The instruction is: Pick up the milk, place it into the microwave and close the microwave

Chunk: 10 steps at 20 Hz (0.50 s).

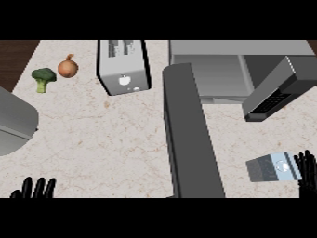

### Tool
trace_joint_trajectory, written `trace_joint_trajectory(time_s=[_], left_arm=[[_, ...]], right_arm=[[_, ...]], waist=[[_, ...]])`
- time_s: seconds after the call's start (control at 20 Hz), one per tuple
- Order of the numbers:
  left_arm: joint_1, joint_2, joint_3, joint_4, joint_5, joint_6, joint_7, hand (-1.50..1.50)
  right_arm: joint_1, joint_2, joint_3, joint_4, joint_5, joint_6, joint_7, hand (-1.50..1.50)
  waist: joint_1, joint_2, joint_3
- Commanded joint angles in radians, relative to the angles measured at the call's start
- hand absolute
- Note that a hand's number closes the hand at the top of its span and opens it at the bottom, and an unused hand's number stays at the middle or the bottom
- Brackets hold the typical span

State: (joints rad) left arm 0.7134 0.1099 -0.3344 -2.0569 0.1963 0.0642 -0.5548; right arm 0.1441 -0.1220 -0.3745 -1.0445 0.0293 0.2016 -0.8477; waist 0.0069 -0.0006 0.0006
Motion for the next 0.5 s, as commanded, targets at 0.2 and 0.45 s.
trace_joint_trajectory(time_s=[0.2,0.45], left_arm=[[0.001,0.012,0.015,0.021,0.028,-0.007,-0.052,-1.5],[0.042,0.036,0.009,0.059,0.045,-0.038,-0.085,-1.5]], right_arm=[[-0.07,-0.011,0.026,0.217,0.052,-0.027,-0.182,-1.5],[-0.14,-0.033,0.019,0.294,0.044,-0.029,-0.225,-1.5]], waist=[[0.0,0.0,0.0],[0.002,0.0,0.0]])
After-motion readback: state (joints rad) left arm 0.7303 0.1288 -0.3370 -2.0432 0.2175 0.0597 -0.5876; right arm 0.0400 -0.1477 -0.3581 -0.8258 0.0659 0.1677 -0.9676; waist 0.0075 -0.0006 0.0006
